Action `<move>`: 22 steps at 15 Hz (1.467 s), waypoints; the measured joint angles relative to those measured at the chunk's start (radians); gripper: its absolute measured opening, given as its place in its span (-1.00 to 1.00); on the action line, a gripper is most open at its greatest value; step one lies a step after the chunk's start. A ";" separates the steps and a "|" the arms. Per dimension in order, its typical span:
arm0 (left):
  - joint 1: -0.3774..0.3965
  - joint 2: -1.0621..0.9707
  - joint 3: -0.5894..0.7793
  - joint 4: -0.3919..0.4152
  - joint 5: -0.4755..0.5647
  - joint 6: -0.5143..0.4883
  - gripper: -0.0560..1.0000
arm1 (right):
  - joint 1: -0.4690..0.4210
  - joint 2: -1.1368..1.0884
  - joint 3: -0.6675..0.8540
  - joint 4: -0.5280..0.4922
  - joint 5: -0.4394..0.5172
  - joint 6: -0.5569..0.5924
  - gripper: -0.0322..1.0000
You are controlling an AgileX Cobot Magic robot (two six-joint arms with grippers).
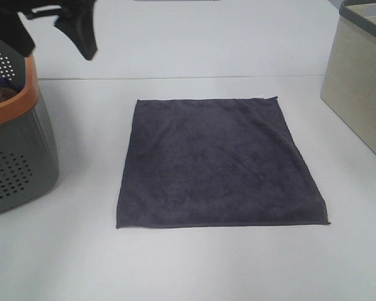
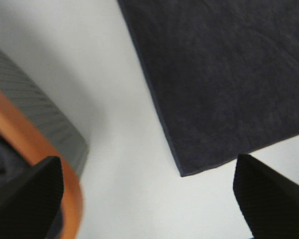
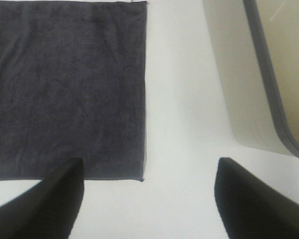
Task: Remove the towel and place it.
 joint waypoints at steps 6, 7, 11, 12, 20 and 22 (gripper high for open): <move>0.285 -0.173 0.091 0.071 -0.003 0.000 0.75 | -0.303 0.000 0.000 0.045 0.000 -0.081 0.33; 0.365 -0.244 0.190 0.084 -0.003 0.009 0.75 | -0.297 -0.003 0.003 0.086 -0.001 -0.096 0.33; 0.380 -0.480 0.403 0.099 -0.002 0.030 0.75 | -0.221 -0.173 0.157 0.126 -0.003 -0.108 0.33; 0.380 -0.548 0.457 0.105 -0.002 0.031 0.75 | -0.216 -0.238 0.216 0.132 -0.001 -0.107 0.33; 0.380 -1.126 0.806 0.208 -0.045 0.031 0.75 | -0.211 -0.820 0.552 0.034 0.001 -0.192 0.33; 0.380 -1.257 0.858 0.226 -0.130 0.027 0.75 | -0.211 -0.933 0.572 0.021 0.002 -0.204 0.33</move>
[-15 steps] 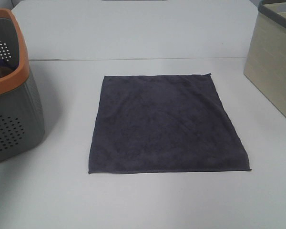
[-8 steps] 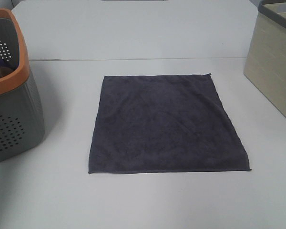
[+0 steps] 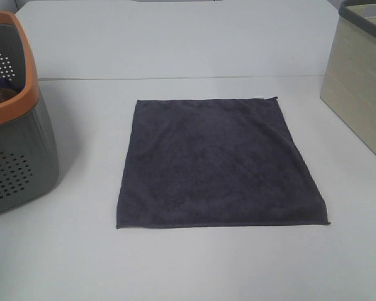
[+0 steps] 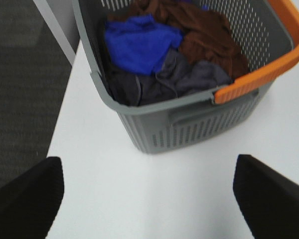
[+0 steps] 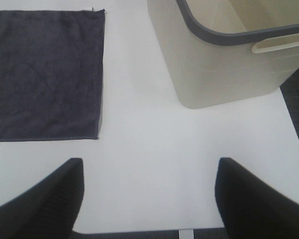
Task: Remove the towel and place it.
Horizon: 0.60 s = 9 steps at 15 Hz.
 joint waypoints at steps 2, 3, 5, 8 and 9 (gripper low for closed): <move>0.000 -0.081 0.023 0.035 -0.040 -0.005 0.75 | 0.000 -0.076 0.002 0.000 0.000 -0.007 0.33; 0.000 -0.112 0.037 0.036 -0.028 -0.015 0.75 | 0.000 -0.105 0.002 0.002 0.000 -0.008 0.33; 0.000 -0.194 0.091 0.040 0.016 -0.027 0.75 | 0.000 -0.179 0.002 0.007 0.000 -0.008 0.33; 0.000 -0.339 0.169 0.040 0.058 -0.027 0.75 | 0.000 -0.296 0.001 0.013 0.000 -0.015 0.33; 0.000 -0.392 0.189 0.036 0.073 -0.028 0.75 | 0.000 -0.323 0.006 0.013 0.000 -0.017 0.33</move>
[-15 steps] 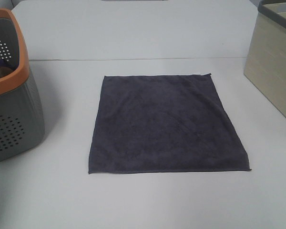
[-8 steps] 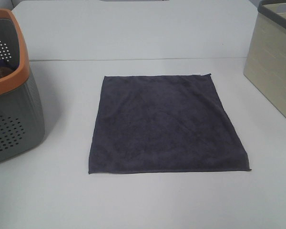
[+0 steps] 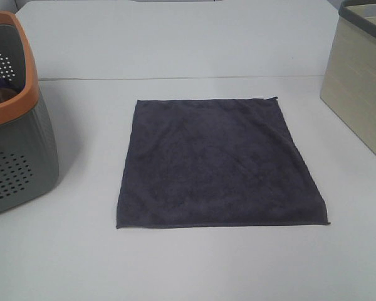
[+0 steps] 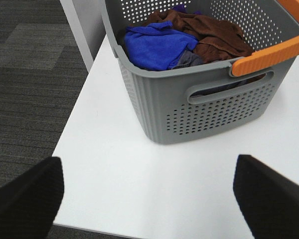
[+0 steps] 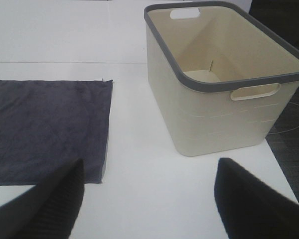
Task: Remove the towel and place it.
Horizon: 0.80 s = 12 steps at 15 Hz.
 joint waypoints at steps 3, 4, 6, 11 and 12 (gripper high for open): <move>0.000 -0.103 0.064 -0.033 0.026 0.003 0.75 | 0.000 -0.056 0.094 0.000 0.000 0.004 0.33; 0.001 -0.105 0.085 -0.038 0.038 0.011 0.75 | 0.000 -0.057 0.151 0.029 0.000 0.005 0.33; 0.007 -0.105 0.103 -0.051 0.044 0.025 0.75 | 0.000 -0.056 0.250 0.070 0.000 0.001 0.33; 0.007 -0.105 0.103 -0.093 0.023 0.055 0.75 | 0.000 -0.056 0.320 0.094 -0.033 -0.049 0.33; 0.007 -0.105 0.105 -0.115 0.003 0.058 0.75 | 0.000 -0.056 0.329 0.094 -0.068 -0.050 0.33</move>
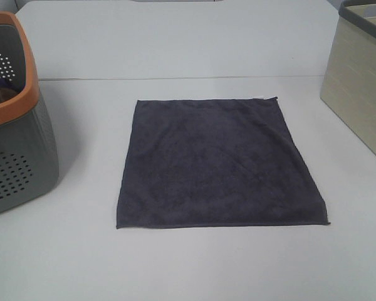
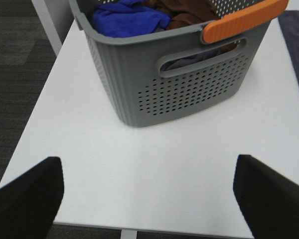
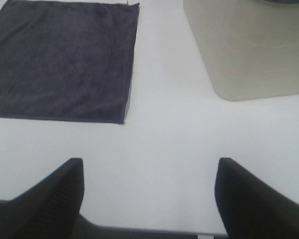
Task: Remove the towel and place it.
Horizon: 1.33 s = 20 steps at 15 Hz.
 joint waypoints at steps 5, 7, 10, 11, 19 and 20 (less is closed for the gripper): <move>0.000 -0.001 0.045 -0.075 -0.113 0.043 0.75 | 0.000 0.000 0.031 0.000 -0.079 -0.001 0.33; 0.000 -0.001 0.045 -0.075 -0.114 0.049 0.75 | 0.000 0.000 0.031 0.000 -0.081 -0.001 0.33; 0.000 -0.001 0.045 -0.078 -0.114 0.049 0.75 | 0.000 0.000 0.031 0.000 -0.081 -0.001 0.33; 0.000 -0.001 0.045 -0.078 -0.114 0.049 0.75 | 0.000 0.000 0.031 0.000 -0.081 -0.001 0.33; 0.000 -0.001 0.045 -0.152 -0.115 0.049 0.75 | 0.000 0.000 0.031 0.005 -0.083 0.000 0.33; 0.000 -0.001 0.045 -0.152 -0.115 0.049 0.75 | 0.000 0.000 0.031 0.005 -0.083 0.000 0.33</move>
